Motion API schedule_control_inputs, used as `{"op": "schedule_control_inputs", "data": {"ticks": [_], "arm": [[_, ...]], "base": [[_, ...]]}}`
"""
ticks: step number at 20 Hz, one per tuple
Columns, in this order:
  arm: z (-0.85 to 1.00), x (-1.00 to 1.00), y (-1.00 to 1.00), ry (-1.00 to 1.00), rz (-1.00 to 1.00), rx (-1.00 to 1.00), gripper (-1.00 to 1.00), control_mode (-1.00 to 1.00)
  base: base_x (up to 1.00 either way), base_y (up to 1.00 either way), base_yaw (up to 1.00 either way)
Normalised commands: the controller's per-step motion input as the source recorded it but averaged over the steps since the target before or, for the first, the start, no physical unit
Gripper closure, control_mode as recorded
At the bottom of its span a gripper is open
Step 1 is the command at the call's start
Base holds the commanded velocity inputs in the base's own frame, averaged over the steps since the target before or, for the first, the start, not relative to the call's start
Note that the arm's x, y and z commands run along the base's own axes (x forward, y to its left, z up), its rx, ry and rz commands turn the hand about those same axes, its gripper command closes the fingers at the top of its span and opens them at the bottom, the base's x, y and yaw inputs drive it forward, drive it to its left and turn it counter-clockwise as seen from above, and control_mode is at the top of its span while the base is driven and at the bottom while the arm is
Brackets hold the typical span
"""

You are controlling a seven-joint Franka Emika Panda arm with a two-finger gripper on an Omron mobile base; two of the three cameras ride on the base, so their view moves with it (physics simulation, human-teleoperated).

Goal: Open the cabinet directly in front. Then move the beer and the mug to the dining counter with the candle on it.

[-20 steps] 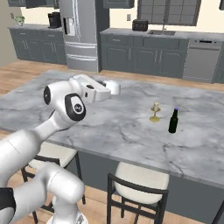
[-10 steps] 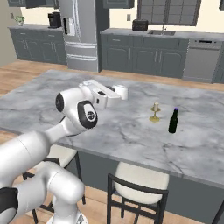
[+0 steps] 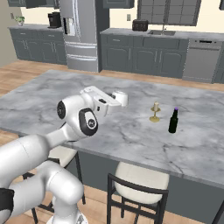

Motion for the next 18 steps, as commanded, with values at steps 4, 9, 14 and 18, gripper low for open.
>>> {"op": "schedule_control_inputs", "data": {"ticks": [4,9,14,18], "arm": [[-0.28,0.0,-0.19,0.04,0.0,0.04,1.0,-1.0],[-0.26,0.0,-0.21,0.03,0.0,0.02,1.0,-1.0],[-0.2,-0.02,-0.16,0.02,0.0,0.01,1.0,-1.0],[-0.02,0.0,-0.02,0.01,0.0,0.0,1.0,-1.0]], "base": [[0.0,0.0,0.0],[0.0,0.0,0.0],[0.0,0.0,0.0],[0.0,0.0,0.0]]}}
